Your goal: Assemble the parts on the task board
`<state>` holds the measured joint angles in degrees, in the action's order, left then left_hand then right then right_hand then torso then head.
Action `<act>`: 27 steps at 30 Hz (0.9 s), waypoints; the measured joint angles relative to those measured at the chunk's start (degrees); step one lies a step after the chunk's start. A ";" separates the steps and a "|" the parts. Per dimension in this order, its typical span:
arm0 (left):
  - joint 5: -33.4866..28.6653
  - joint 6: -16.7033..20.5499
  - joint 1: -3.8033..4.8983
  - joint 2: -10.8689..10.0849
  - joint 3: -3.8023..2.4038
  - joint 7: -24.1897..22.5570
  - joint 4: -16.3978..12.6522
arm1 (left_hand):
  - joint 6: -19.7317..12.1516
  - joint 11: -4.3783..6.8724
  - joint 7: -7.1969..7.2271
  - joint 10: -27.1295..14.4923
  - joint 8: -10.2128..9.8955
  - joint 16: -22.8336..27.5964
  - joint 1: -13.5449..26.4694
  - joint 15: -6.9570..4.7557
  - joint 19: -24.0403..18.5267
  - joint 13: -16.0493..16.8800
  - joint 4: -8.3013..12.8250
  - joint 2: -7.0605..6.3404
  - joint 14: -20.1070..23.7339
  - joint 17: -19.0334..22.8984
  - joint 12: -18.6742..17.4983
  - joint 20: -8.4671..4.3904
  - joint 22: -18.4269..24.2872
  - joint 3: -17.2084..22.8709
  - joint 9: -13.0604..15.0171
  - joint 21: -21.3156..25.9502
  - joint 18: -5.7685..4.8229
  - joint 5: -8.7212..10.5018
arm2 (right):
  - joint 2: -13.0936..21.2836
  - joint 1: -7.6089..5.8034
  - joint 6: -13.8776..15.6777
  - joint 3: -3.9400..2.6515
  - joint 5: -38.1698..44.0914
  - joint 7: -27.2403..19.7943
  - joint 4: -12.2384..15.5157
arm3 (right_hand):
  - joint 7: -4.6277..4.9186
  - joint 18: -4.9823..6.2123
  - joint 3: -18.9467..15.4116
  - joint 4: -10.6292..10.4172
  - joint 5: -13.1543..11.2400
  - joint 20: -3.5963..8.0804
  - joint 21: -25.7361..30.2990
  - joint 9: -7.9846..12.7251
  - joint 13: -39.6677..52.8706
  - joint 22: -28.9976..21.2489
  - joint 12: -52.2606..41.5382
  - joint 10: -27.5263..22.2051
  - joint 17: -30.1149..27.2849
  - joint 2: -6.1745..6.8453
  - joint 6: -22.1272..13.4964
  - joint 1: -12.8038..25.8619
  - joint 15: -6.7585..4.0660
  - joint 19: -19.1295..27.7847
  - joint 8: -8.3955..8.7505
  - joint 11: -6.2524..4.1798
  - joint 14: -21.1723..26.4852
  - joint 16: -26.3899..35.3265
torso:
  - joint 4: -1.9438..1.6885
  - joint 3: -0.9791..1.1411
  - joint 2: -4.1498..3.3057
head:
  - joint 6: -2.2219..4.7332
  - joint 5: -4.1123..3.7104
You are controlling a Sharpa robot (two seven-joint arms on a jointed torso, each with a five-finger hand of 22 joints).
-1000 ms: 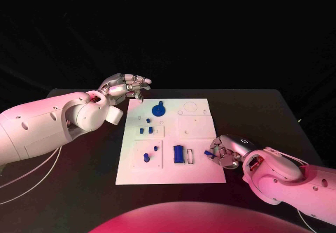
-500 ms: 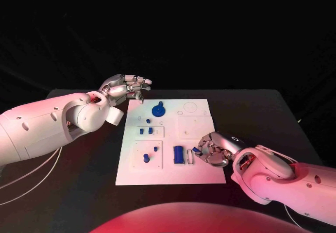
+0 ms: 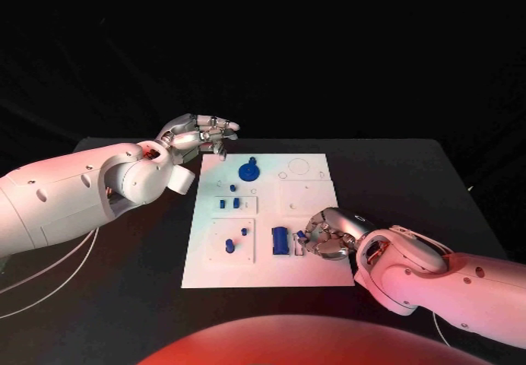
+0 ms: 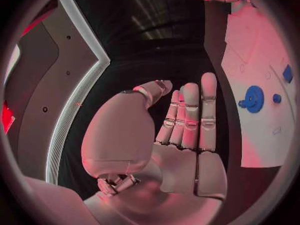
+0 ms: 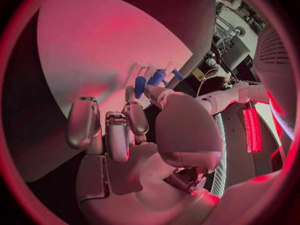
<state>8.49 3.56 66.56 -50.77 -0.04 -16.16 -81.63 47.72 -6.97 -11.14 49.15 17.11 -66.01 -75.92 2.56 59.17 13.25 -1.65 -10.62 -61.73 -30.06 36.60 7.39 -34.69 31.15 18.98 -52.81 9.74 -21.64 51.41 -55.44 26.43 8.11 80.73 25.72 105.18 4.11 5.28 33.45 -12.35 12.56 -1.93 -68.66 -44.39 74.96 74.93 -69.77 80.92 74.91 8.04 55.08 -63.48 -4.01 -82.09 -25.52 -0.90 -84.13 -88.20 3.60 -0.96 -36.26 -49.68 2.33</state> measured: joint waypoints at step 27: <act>0.01 -0.13 0.01 0.01 0.00 0.12 -0.03 | 0.00 0.00 0.00 0.00 0.00 0.00 0.00 0.00 0.00 0.01 0.00 0.00 0.00 -0.01 0.00 0.00 0.00 0.00 0.00 0.00 0.00 0.00 | -1.91 0.13 -2.02 0.00 -1.52 0.77 -1.93 | -1.29 0.00 -3.40 -3.56 -2.93 0.08 0.00 -0.16 -0.02 -0.02 -1.47 1.29 -0.01 -0.28 2.49 5.38 -0.20 -0.08 -0.33 -0.33 0.21 0.00 | -0.04 -0.01 0.04 | -0.31 0.21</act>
<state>8.50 3.43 66.58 -50.76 -0.04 -16.04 -81.66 47.72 -6.97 -11.14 49.15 17.11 -66.01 -75.92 2.56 59.17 13.26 -1.65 -10.62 -61.73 -30.07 36.60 7.39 -34.70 31.15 18.98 -52.81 9.74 -21.64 49.50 -55.31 24.42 8.11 79.22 26.49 103.24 2.83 5.28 30.04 -15.91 9.63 -1.85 -68.66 -44.55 74.94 74.91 -71.24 82.20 74.90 7.77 57.57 -58.09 -4.21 -82.16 -25.86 -1.23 -83.92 -88.20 3.57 -0.97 -36.22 -49.99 2.54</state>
